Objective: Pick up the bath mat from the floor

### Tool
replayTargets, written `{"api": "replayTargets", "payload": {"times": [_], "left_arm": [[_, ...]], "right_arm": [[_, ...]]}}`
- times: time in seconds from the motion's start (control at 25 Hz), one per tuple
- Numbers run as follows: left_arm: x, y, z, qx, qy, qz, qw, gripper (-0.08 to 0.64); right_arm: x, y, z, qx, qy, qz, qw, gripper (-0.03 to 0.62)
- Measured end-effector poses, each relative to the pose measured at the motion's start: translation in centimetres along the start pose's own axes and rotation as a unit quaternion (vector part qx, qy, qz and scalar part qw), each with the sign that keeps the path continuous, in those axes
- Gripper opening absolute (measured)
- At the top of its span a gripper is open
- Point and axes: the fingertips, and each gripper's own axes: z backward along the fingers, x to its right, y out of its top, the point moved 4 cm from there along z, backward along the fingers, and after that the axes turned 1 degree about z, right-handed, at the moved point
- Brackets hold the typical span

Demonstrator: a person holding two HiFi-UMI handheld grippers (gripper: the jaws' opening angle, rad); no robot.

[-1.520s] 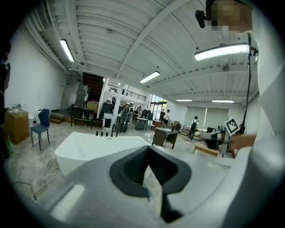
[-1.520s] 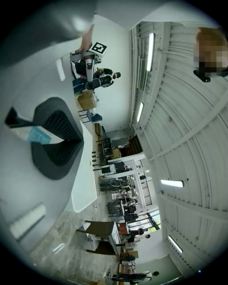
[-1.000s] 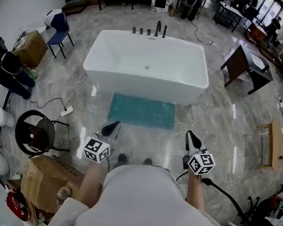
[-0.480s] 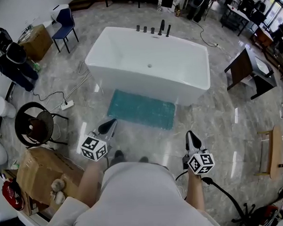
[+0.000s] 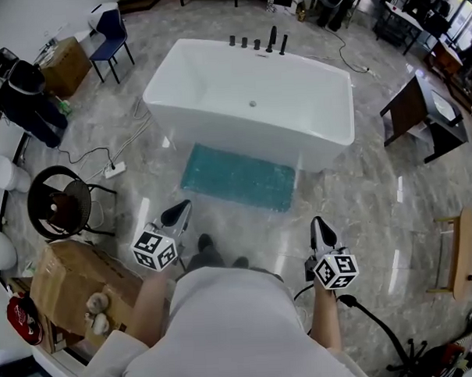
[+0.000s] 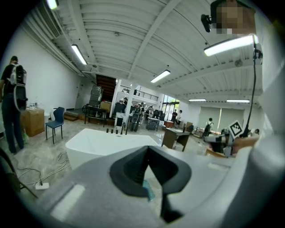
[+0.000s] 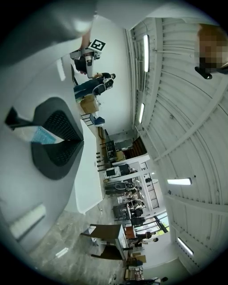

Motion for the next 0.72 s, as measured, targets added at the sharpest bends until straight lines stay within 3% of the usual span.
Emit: {"api": "replayTargets", "payload": {"times": [0.2, 0.4, 0.72], "left_arm": [[-1.6, 0.6, -1.3, 0.003, -0.007, -0.002, 1.0000, 0.001], [-5.1, 2.2, -2.9, 0.037, -0.022, 0.007, 0.9990, 0.000], [-11.8, 4.7, -7.8, 0.018, -0.054, -0.010, 0.9983, 0.000]], "right_arm": [[0.1, -0.6, -1.7, -0.010, -0.006, -0.005, 1.000, 0.005], [-0.7, 0.5, -4.9, 0.004, -0.002, 0.000, 1.000, 0.003], [-2.3, 2.8, -12.2, 0.002, -0.017, 0.000, 1.000, 0.003]]}}
